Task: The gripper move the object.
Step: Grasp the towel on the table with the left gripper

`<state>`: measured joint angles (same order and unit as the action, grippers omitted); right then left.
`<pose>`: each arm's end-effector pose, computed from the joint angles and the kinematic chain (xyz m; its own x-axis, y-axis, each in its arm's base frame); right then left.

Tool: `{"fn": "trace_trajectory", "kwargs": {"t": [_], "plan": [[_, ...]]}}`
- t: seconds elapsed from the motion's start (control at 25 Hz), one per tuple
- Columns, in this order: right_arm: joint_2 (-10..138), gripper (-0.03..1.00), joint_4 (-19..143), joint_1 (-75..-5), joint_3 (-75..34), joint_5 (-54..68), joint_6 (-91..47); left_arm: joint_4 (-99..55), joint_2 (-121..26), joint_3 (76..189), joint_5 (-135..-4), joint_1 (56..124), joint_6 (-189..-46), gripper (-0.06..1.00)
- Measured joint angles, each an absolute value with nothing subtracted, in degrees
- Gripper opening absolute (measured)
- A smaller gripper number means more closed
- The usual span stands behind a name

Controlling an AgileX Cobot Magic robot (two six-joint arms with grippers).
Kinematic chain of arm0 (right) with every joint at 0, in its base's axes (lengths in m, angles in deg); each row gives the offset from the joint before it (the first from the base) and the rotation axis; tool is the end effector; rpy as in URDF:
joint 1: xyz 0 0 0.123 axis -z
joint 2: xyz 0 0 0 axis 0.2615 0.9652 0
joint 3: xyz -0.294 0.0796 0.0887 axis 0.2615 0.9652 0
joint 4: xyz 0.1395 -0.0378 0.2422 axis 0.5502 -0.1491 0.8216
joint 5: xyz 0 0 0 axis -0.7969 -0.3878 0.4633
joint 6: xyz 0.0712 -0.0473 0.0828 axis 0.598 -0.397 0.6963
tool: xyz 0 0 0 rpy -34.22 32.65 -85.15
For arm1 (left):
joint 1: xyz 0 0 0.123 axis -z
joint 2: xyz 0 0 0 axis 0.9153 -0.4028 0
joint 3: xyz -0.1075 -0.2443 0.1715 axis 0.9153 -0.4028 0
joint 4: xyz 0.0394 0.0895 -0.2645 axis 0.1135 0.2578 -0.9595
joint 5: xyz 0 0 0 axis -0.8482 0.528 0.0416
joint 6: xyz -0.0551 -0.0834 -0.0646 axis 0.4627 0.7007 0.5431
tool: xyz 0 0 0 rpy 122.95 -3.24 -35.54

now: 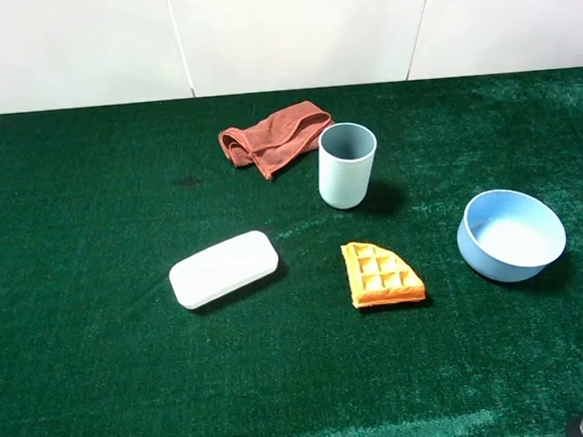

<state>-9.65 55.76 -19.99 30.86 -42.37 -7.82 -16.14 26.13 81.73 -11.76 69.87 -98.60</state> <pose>0.0152 0.0037 0.2834 -0.3949 -0.1758 -0.9018 -0.1608 0.9796 -0.1205 0.0109 -0.0147 0.2798 -0.4112 0.2266 -0.8829 0.2549 0.9586 0.1273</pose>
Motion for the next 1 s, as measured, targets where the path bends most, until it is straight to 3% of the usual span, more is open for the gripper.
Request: {"fn": "trace_trajectory", "kwargs": {"t": [1.0], "plan": [[-9.6,0.69,55.8,-20.0,30.9,-42.4,-7.8,-16.1,26.1,81.7,-11.8,70.5,-98.5,0.81]]}}
